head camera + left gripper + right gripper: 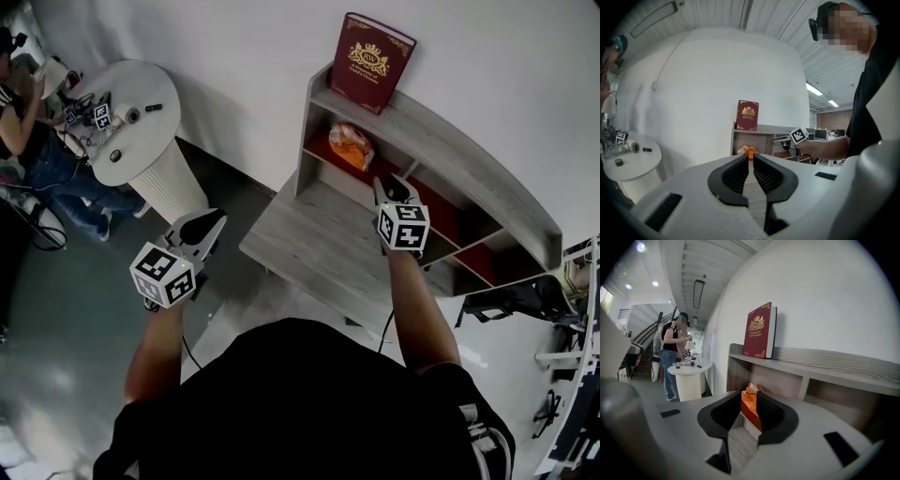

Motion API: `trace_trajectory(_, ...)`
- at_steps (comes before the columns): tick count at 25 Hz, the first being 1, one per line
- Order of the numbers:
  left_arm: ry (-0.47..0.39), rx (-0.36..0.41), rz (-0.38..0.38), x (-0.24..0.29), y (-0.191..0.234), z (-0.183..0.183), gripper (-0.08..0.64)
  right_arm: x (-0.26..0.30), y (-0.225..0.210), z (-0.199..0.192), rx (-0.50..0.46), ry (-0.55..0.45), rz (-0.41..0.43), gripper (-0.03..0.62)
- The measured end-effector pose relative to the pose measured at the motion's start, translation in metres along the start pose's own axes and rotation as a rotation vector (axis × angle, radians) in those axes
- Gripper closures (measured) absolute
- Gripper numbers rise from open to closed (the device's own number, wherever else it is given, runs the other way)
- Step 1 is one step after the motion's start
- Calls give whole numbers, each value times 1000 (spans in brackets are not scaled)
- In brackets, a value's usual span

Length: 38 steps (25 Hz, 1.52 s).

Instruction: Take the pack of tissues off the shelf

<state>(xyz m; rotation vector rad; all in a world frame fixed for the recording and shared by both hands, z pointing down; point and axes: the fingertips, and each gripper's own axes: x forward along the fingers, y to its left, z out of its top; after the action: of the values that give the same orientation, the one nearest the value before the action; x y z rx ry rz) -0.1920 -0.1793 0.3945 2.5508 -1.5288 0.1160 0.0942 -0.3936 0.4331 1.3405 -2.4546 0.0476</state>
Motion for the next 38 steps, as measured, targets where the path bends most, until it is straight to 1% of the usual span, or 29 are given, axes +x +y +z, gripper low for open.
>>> trace_trajectory(6, 7, -9, 50, -23, 8, -3, 515, 36, 11, -10, -25, 47, 19, 460)
trace_trajectory(8, 11, -8, 68, -29, 10, -6, 515, 49, 8, -17, -36, 72, 12, 430)
trace_trajectory(14, 30, -2, 121, -48, 14, -17, 515, 78, 1, -35, -49, 127, -8, 393)
trace_trajectory(18, 44, 2, 155, -56, 18, -24, 515, 97, -2, -44, -52, 148, -19, 350)
trace_trajectory(22, 52, -10, 171, -59, 19, -30, 515, 115, -8, -53, -58, 176, -35, 325)
trace_trajectory(25, 51, 1, 191, -61, 21, -31, 515, 129, -16, -57, -56, 193, -55, 316)
trace_trajectory(30, 64, -7, 178, -53, 18, -35, 515, 152, -22, -70, -50, 231, -72, 314)
trace_trajectory(34, 70, -13, 167, -45, 15, -36, 515, 169, -29, -81, -119, 287, -94, 314)
trace_trajectory(38, 76, -24, 156, -42, 12, -38, 515, 177, -31, -83, -146, 314, -93, 316)
